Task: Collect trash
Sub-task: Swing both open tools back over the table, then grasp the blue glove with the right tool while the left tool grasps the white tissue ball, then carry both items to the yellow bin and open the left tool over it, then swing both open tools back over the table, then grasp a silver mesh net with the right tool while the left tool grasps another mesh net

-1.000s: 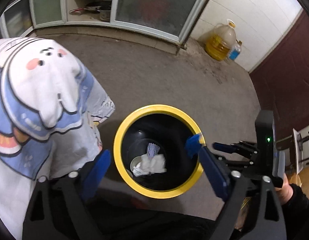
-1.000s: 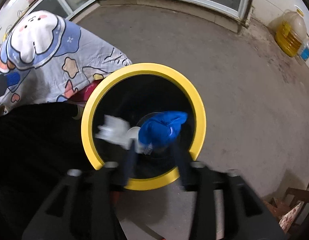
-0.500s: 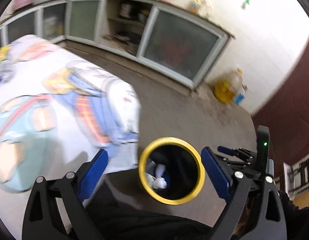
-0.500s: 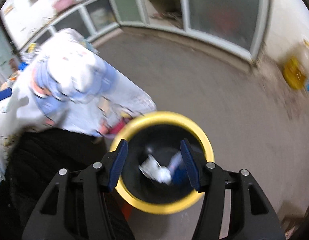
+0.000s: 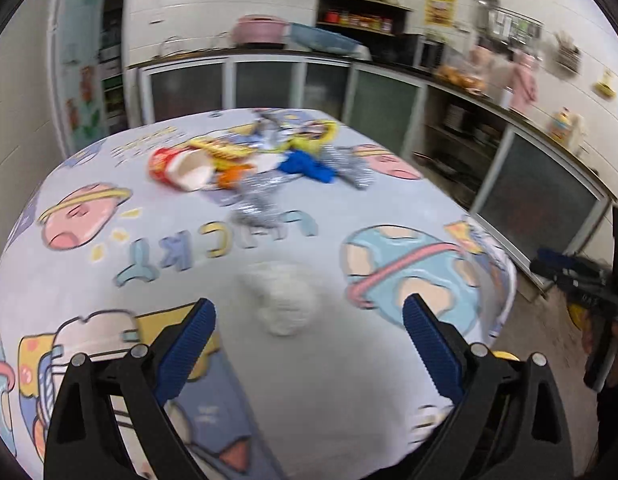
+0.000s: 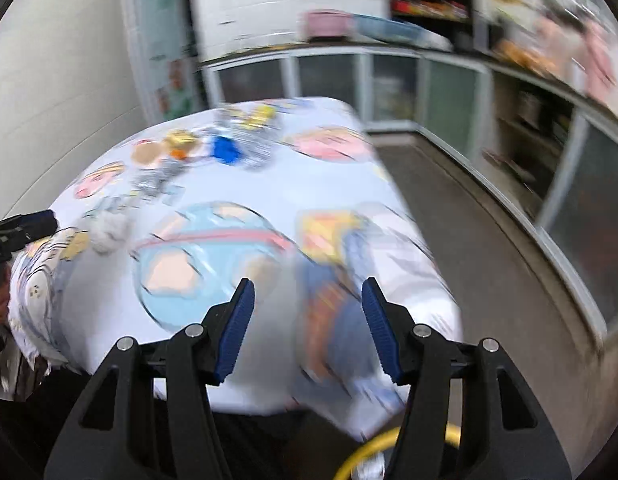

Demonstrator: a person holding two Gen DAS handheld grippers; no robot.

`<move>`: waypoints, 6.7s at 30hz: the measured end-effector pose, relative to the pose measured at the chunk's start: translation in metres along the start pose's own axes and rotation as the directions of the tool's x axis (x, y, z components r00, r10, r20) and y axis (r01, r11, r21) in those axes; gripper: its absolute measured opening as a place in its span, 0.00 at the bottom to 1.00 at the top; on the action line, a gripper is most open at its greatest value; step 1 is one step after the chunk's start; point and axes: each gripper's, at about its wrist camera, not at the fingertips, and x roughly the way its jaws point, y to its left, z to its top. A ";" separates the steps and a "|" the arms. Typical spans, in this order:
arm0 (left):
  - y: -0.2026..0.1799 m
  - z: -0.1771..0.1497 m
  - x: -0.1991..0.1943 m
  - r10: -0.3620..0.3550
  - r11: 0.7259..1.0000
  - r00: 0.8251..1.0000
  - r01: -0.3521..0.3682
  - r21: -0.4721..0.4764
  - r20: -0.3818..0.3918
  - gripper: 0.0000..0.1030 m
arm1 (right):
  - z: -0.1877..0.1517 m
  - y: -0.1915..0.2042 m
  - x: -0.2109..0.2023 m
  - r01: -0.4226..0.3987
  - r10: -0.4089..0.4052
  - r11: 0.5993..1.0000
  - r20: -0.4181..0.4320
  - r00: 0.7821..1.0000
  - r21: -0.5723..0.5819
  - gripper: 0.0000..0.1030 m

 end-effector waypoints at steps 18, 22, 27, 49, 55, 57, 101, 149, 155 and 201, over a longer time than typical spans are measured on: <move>0.029 0.000 0.069 -0.079 0.994 0.993 0.072 -0.083 -0.092 0.88 | 0.129 0.106 0.170 -0.173 0.154 0.942 -0.087 0.984 -0.287 0.51; 0.029 0.003 0.080 -0.093 0.992 0.989 0.082 -0.091 -0.118 0.88 | 0.149 0.118 0.209 -0.185 0.156 0.932 -0.116 0.981 -0.312 0.51; 0.030 0.008 0.090 -0.081 0.994 0.987 0.069 -0.085 -0.136 0.88 | 0.166 0.132 0.247 -0.184 0.142 0.924 -0.146 0.979 -0.336 0.51; 0.027 0.020 0.092 -0.119 0.991 0.984 0.110 -0.075 -0.134 0.29 | 0.184 0.127 0.294 -0.164 0.105 0.955 -0.235 0.966 -0.246 0.12; 0.033 0.024 0.072 -0.137 0.987 0.985 0.127 -0.100 -0.107 0.29 | 0.192 0.136 0.261 -0.192 0.147 0.950 -0.190 0.971 -0.247 0.12; 0.035 0.026 0.065 -0.129 0.988 0.987 0.119 -0.102 -0.094 0.29 | 0.192 0.138 0.249 -0.199 0.156 0.948 -0.180 0.971 -0.247 0.12; -0.223 0.020 -0.004 -0.411 0.845 0.904 0.427 0.322 -0.120 0.29 | -0.030 -0.080 -0.084 0.162 -0.166 0.960 -0.001 0.986 0.228 0.12; -0.417 -0.119 0.117 -0.337 0.638 0.740 0.634 0.437 -0.582 0.33 | -0.297 -0.181 -0.071 0.442 -0.176 0.662 -0.448 0.876 0.605 0.14; -0.409 -0.110 0.114 -0.366 0.669 0.752 0.622 0.407 -0.549 0.83 | -0.305 -0.191 -0.076 0.487 -0.205 0.619 -0.471 0.858 0.617 0.50; 0.040 0.069 0.077 0.128 0.989 0.991 -0.125 -0.075 0.034 0.92 | 0.122 0.061 0.127 -0.012 0.011 0.995 -0.013 1.000 -0.096 0.72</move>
